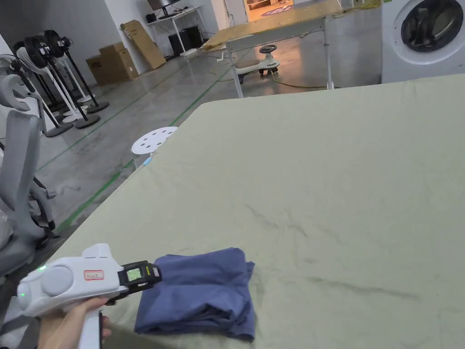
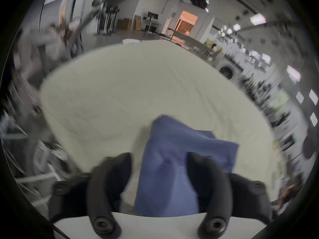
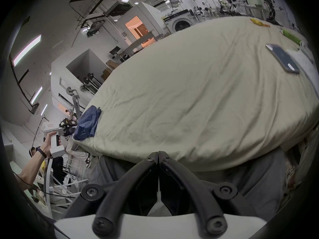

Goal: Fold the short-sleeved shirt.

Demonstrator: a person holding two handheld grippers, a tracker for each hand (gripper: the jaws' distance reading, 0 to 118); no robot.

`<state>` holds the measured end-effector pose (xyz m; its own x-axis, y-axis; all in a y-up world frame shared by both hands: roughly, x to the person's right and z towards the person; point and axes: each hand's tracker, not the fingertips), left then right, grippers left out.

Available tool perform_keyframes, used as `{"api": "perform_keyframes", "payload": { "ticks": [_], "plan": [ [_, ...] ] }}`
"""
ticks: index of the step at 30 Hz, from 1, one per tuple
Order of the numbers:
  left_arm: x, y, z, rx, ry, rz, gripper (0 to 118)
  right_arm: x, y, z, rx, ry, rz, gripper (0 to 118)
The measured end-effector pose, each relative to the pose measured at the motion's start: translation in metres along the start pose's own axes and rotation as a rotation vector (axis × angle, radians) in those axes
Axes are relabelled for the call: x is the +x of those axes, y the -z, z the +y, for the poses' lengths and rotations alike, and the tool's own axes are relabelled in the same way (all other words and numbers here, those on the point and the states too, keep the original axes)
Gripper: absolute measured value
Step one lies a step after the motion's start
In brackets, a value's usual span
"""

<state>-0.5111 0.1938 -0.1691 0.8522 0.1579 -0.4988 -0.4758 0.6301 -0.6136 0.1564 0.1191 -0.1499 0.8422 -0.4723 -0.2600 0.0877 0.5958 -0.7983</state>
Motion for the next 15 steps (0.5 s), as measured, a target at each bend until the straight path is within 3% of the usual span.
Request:
{"api": "perform_keyframes", "payload": {
  "ticks": [3,9,13,15],
  "plan": [
    [0.007,-0.042,0.005,0.149,0.078,0.009,81,0.002,-0.009,0.012,0.065,-0.054,-0.056,0],
    [0.051,-0.122,-0.021,0.391,0.183,-0.225,80,-0.011,-0.022,0.037,0.213,-0.211,-0.203,0],
    [0.099,-0.142,-0.058,0.537,0.259,-0.253,77,-0.028,-0.037,0.051,0.314,-0.291,-0.225,0],
    [0.140,-0.147,-0.080,0.590,0.376,-0.235,74,-0.034,-0.043,0.055,0.348,-0.319,-0.223,0]
  ]
}}
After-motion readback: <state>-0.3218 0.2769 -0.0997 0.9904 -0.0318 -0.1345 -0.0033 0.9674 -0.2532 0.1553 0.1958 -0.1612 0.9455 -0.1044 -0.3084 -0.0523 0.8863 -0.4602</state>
